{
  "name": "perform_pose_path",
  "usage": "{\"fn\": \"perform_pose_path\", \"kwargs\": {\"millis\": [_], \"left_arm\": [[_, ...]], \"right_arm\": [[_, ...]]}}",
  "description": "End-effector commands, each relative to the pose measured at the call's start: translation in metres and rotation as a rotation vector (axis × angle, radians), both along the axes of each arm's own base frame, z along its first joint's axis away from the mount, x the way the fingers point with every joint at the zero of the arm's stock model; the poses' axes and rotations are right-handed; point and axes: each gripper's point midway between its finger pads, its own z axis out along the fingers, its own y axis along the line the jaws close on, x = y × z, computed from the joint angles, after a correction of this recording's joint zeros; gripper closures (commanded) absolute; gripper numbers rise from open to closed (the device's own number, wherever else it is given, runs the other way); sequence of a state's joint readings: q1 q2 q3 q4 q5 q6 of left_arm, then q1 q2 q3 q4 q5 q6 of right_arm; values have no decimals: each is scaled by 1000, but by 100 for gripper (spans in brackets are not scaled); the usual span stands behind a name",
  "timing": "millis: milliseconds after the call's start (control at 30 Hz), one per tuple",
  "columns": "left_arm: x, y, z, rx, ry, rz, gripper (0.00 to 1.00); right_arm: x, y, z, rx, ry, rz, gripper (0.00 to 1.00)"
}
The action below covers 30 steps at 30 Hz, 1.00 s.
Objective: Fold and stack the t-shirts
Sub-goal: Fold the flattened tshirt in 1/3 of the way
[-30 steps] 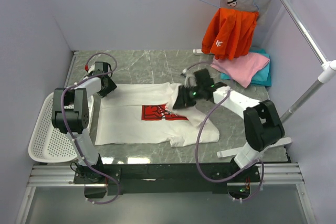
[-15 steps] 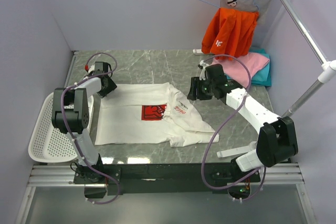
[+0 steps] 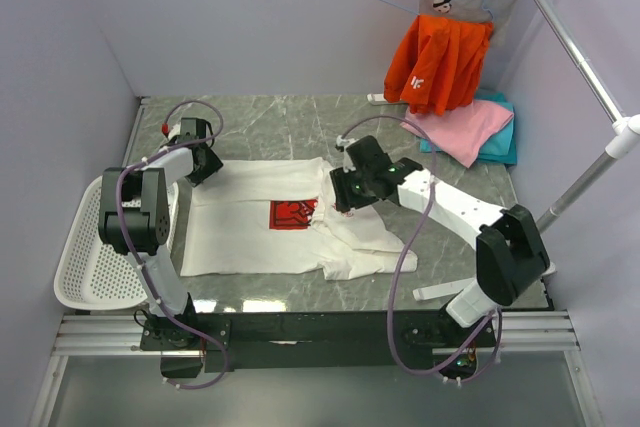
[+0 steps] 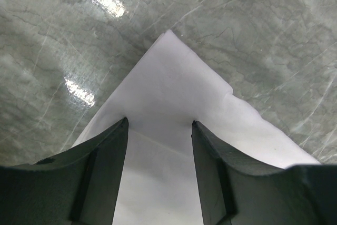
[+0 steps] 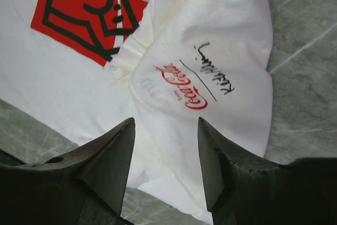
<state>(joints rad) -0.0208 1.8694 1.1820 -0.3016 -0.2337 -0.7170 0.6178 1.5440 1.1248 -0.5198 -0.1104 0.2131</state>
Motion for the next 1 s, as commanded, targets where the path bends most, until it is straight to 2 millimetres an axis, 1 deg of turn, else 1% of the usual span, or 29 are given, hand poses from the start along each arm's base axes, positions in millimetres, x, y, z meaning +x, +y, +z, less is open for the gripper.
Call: {"fn": "perform_pose_path", "kwargs": {"millis": [0, 33, 67, 100, 133, 200, 233, 300, 333, 400, 433, 467, 500, 533, 667, 733, 867, 933, 967], "left_arm": [[-4, -6, -7, -24, 2, -15, 40], [-6, -7, -9, -30, 3, -17, 39], [-5, -9, -7, -37, -9, -22, 38], [-3, -12, -6, -52, -23, -30, 34], [-4, -14, -7, -59, -26, -35, 32], [-3, -18, -3, -78, -38, -54, 27], [-2, -19, -3, -83, -44, -56, 26], [-3, -21, -2, -93, -49, -61, 25], [-2, -23, -2, -97, -52, -67, 25], [-2, -23, -2, -100, -50, -69, 25], [-2, -23, -2, -102, -50, -71, 25], [-1, -24, -3, -104, -50, -74, 25], [-1, -25, -3, -105, -49, -77, 25], [-2, -25, -5, -107, -46, -78, 25], [-1, -26, -6, -112, -47, -84, 25], [-1, -26, -6, -114, -48, -87, 25], [-1, -28, -8, -116, -43, -93, 25], [0, -27, -8, -117, -46, -94, 25], [0, -27, -9, -117, -42, -94, 25]], "right_arm": [[23, 19, 22, -101, -126, -22, 41], [24, 24, 14, -130, -118, -26, 41], [22, 29, 13, -149, -122, -31, 41], [29, 32, 18, -154, -137, -69, 41], [31, 34, 9, -174, -120, -93, 40], [33, 36, 8, -199, -122, -137, 39], [34, 36, 1, -227, -121, -155, 39], [33, 38, -2, -255, -131, -186, 38], [34, 31, -8, -306, -146, -212, 38], [30, 30, -15, -327, -144, -233, 39], [27, 30, -22, -346, -138, -234, 40], [25, 32, -24, -349, -134, -235, 43], [21, 31, -28, -353, -128, -243, 45], [16, 35, -34, -362, -125, -233, 46], [11, 33, -47, -407, -127, -254, 50], [11, 31, -54, -424, -120, -266, 51], [12, 33, -57, -427, -120, -271, 52], [13, 30, -60, -446, -121, -270, 52], [15, 29, -60, -456, -126, -277, 56]]}}
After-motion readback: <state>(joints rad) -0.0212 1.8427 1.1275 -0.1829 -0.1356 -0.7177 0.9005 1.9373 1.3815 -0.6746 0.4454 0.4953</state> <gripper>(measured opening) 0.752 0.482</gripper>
